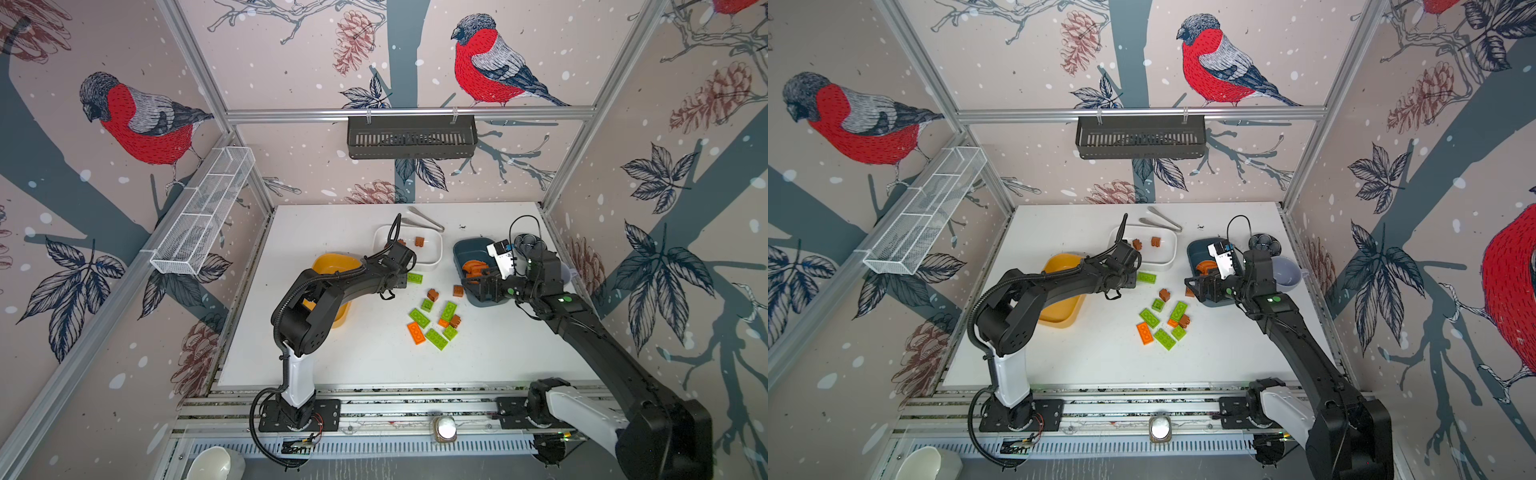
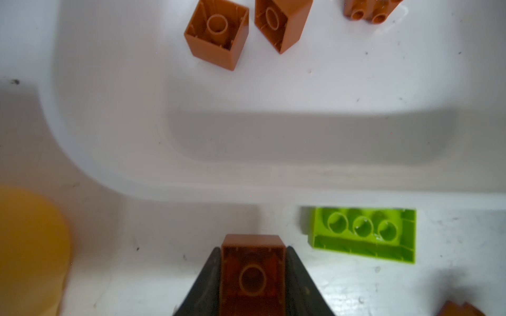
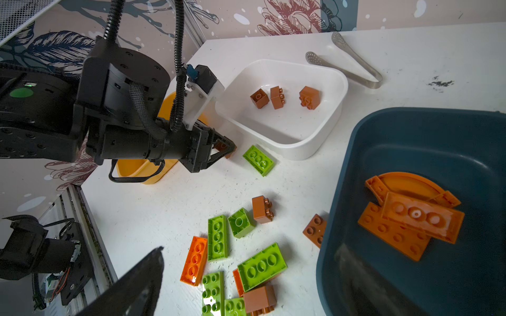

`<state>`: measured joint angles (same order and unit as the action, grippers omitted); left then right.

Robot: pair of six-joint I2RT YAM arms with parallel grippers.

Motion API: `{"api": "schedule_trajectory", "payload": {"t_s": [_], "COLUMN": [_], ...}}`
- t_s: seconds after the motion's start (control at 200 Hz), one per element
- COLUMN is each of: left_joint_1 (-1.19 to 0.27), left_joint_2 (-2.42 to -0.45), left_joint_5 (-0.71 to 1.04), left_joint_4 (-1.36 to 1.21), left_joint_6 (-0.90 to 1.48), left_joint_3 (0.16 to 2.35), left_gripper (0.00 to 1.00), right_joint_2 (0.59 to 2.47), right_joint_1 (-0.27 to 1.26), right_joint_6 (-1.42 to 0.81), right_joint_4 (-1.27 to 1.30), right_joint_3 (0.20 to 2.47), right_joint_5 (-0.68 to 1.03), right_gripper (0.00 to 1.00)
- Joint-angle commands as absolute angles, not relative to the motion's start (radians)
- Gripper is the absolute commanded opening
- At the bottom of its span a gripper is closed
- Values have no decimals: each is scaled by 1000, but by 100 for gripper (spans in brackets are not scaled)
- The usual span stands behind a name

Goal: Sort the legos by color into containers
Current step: 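Carry the brown brick into the white tray and release it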

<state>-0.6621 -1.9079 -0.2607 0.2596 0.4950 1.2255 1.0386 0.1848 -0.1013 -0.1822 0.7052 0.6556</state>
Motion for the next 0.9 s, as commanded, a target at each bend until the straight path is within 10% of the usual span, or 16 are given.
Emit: {"api": "schedule_trajectory", "payload": {"t_s": [0.0,0.34,0.896], "left_joint_1": [-667,-661,-616], "left_joint_2": [-1844,-1805,-2333], "left_joint_5": [-250,-237,-234], "left_joint_4": [310,423,506], "left_joint_6": [523,469,365], "left_joint_3": [1223,1464,2015], "left_gripper": [36,36,39], "right_joint_2": [1034,1045,1040], "right_joint_1": [190,200,193], "right_joint_6": [-101,-106,-83], "right_joint_4": [-156,-139,-172], "right_joint_3": [707,716,753], "right_joint_5": [668,660,632], "right_gripper": [99,99,100]}}
